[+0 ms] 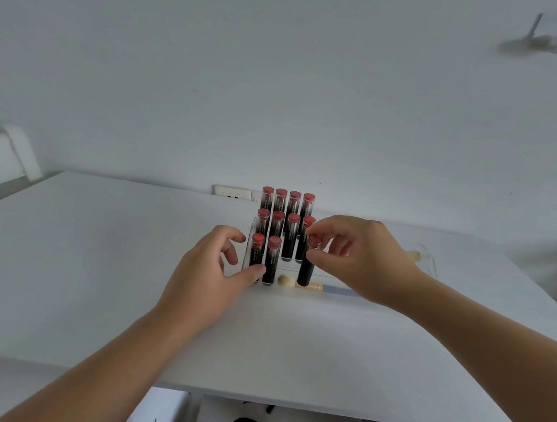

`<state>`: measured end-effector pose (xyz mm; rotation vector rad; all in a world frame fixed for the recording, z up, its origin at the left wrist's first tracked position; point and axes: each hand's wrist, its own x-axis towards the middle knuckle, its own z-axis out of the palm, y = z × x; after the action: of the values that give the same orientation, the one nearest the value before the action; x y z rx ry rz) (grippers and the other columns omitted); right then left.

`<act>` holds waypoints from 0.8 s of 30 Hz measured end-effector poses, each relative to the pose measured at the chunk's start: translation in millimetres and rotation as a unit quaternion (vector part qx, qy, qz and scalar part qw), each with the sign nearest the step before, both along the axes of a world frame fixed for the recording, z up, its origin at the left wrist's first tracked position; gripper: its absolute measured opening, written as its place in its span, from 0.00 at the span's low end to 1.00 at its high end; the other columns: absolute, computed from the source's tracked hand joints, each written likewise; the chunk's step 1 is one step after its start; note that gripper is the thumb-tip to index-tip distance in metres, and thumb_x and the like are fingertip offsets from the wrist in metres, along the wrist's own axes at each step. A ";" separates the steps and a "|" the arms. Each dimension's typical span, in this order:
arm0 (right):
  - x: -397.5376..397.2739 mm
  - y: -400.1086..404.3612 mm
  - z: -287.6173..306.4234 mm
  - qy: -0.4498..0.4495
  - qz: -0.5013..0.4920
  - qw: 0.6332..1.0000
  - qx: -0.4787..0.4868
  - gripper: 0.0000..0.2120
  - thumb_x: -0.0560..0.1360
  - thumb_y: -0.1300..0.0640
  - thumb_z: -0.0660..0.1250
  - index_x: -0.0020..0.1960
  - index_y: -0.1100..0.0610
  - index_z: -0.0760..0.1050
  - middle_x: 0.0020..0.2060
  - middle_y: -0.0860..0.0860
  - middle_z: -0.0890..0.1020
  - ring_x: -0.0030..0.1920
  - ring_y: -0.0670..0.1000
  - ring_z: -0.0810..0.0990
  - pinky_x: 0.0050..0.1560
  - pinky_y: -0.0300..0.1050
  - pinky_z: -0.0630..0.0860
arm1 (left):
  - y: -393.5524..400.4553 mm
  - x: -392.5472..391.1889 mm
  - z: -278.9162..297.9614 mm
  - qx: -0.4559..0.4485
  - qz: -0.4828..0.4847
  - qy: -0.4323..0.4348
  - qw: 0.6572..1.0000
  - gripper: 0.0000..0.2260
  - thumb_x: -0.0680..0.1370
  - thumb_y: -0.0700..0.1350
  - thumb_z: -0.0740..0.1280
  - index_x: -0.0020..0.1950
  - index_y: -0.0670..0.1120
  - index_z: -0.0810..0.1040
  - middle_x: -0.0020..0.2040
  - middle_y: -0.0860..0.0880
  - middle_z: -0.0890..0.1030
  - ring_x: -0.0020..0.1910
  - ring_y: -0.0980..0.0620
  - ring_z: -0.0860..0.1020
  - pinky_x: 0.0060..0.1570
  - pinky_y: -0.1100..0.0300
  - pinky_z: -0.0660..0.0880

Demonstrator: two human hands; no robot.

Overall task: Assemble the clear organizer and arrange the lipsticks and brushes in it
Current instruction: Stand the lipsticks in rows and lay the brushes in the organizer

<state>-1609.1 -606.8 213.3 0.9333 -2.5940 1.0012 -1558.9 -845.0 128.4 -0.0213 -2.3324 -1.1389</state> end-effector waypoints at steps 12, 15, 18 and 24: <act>27.8 -8.3 24.2 -0.002 0.053 0.995 -0.085 0.07 0.71 0.55 0.74 0.49 0.48 0.83 0.40 0.41 0.84 0.38 0.44 0.81 0.40 0.34 0.77 | 52.2 29.2 44.5 -0.092 -0.067 0.130 0.985 0.17 0.74 0.61 0.70 0.60 0.59 0.74 0.48 0.62 0.81 0.37 0.58 0.77 0.34 0.70 0.70; 35.8 -7.5 21.1 -0.006 0.071 0.993 -0.098 0.12 0.71 0.50 0.73 0.54 0.47 0.83 0.41 0.41 0.84 0.39 0.46 0.82 0.41 0.38 0.79 | 58.7 27.9 45.0 -0.061 -0.071 0.140 0.986 0.15 0.74 0.57 0.71 0.59 0.61 0.74 0.48 0.62 0.81 0.35 0.54 0.78 0.32 0.65 0.74; 28.7 5.3 16.1 0.003 0.055 0.994 -0.092 0.15 0.74 0.54 0.73 0.59 0.44 0.78 0.41 0.41 0.83 0.37 0.46 0.81 0.39 0.36 0.77 | 54.8 25.3 39.0 -0.042 -0.064 0.137 0.988 0.16 0.74 0.53 0.74 0.59 0.61 0.74 0.47 0.63 0.82 0.38 0.57 0.79 0.35 0.69 0.73; 0.1 32.1 11.2 0.023 -0.041 0.956 0.289 0.04 0.77 0.45 0.66 0.44 0.36 0.78 0.32 0.39 0.77 0.36 0.39 0.74 0.33 0.38 0.67 | 37.0 28.5 26.1 -0.039 -0.032 0.155 0.987 0.26 0.77 0.56 0.71 0.72 0.65 0.64 0.51 0.70 0.79 0.47 0.63 0.79 0.47 0.74 0.71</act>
<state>-1609.0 -574.7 224.5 0.9311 -2.9065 0.1805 -1530.4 -807.9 154.5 -0.2833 -2.1086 -0.9943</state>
